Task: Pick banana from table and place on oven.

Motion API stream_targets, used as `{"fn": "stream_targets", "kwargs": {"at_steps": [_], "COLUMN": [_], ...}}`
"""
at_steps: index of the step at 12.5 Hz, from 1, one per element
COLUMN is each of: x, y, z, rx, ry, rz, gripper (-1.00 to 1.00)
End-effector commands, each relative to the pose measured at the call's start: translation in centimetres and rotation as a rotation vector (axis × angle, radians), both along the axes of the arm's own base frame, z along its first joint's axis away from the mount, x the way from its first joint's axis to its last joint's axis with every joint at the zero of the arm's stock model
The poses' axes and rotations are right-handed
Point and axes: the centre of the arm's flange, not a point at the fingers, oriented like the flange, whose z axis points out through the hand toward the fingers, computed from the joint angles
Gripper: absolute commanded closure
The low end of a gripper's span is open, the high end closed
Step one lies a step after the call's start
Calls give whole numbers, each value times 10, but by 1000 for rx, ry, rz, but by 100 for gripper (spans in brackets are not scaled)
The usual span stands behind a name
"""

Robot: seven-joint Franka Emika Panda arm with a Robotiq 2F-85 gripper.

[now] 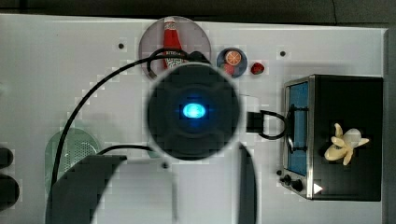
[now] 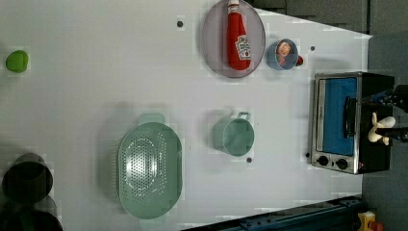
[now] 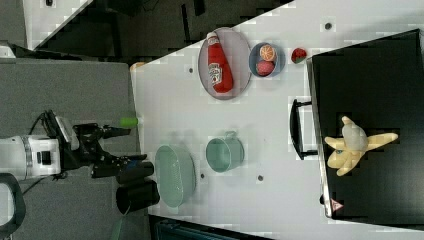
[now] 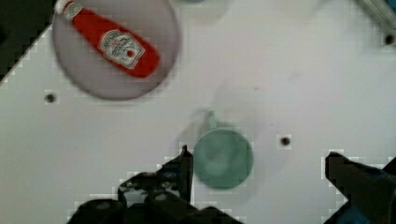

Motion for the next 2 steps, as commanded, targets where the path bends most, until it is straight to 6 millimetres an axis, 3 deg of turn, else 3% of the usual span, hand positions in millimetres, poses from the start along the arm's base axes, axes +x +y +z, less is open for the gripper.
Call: {"fn": "stream_targets", "kwargs": {"at_steps": [1,2], "x": [-3,-3], "y": [-70,-69], "z": [3,3], "rx": [-64,-57], "ry": [-18,-19], "rz": [-226,-226], "gripper": [-100,-100]}}
